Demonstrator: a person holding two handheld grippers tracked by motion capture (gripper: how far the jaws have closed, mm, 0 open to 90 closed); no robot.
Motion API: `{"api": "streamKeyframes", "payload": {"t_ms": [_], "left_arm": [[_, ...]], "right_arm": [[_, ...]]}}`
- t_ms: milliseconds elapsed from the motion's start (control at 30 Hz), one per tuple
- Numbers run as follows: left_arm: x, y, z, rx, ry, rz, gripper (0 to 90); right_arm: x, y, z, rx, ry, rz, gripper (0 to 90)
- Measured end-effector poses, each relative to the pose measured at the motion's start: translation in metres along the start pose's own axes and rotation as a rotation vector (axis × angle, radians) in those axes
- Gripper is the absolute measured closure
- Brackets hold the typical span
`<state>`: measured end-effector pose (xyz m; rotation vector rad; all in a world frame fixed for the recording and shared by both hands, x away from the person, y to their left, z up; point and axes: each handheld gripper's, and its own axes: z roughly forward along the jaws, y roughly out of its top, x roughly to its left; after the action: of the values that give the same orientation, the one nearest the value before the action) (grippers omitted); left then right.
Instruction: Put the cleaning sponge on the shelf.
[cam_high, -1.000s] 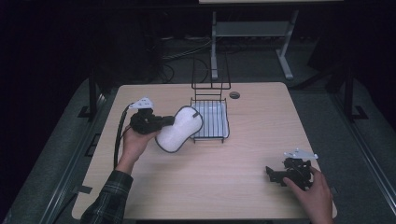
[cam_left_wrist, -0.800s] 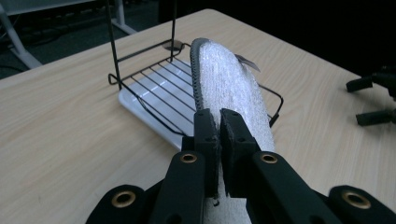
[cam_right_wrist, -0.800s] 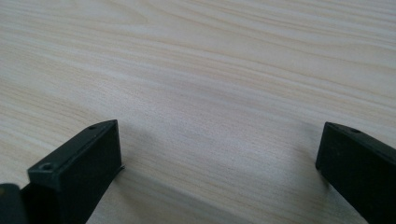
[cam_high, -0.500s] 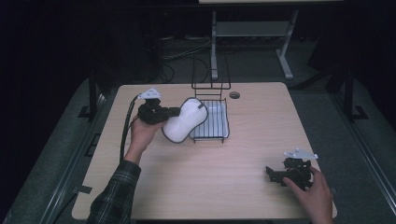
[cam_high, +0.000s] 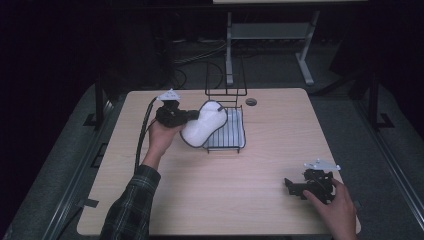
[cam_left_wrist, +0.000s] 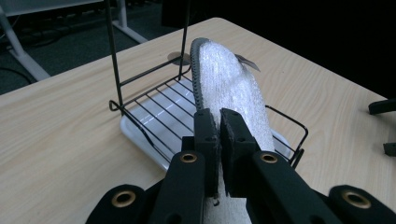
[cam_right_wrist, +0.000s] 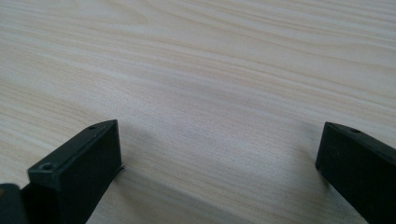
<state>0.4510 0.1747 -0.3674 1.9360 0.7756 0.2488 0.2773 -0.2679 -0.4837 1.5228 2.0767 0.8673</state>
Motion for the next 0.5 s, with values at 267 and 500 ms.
{"api": "streamKeyframes", "payload": {"t_ms": [267, 500], "left_arm": [[0.001, 0.008, 0.013, 0.001, 0.004, 0.000, 86.1], [0.005, 0.011, 0.025, 0.012, 0.005, -0.009, 86.1]], "right_arm": [[0.000, 0.000, 0.000, 0.000, 0.000, 0.000, 0.0], [0.000, 0.000, 0.000, 0.000, 0.000, 0.000, 0.0]]}}
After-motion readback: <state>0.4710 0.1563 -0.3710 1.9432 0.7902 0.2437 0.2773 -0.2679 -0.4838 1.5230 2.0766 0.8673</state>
